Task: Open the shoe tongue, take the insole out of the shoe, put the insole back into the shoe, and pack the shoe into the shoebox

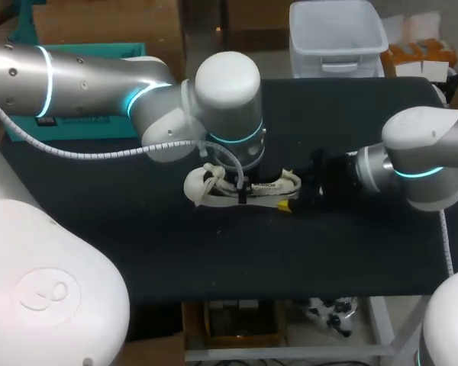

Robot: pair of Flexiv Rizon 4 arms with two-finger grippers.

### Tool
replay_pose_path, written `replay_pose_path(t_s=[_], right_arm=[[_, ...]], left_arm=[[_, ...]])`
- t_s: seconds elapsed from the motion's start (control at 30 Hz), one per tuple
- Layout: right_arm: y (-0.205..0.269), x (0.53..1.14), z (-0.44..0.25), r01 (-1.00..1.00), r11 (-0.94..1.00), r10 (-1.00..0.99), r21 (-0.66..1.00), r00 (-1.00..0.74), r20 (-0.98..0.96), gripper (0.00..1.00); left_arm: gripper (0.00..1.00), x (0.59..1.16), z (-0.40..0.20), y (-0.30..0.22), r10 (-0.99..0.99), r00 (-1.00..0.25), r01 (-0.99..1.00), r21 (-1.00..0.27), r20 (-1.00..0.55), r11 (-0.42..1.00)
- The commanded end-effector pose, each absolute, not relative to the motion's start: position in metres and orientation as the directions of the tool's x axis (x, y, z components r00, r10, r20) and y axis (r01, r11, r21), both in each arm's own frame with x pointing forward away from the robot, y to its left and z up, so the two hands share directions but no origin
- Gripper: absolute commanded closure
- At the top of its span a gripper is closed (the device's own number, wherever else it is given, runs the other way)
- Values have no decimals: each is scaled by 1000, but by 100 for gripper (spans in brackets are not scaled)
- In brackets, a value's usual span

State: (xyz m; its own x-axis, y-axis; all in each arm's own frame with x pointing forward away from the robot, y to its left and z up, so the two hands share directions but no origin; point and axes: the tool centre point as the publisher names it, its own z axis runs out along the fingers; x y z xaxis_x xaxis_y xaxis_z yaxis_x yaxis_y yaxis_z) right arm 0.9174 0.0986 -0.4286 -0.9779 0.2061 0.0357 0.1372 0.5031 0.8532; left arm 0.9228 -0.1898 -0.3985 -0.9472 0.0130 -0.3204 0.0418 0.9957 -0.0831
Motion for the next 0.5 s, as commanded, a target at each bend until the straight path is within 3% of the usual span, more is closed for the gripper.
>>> replay_pose_path(t_s=[0.03, 0.1, 0.5], right_arm=[[101, 913, -430, 135, 499, 200, 856, -979, 38, 100], [101, 913, -430, 135, 499, 200, 856, -979, 38, 100], [101, 913, -430, 135, 499, 200, 856, -979, 38, 100]], left_arm=[[93, 955, -458, -206, 17, -935, 48, -79, -354, 996], [100, 958, -458, -209, 21, -931, 54, -80, -365, 995], [100, 963, -434, -206, 18, -928, 66, -116, -371, 991]])
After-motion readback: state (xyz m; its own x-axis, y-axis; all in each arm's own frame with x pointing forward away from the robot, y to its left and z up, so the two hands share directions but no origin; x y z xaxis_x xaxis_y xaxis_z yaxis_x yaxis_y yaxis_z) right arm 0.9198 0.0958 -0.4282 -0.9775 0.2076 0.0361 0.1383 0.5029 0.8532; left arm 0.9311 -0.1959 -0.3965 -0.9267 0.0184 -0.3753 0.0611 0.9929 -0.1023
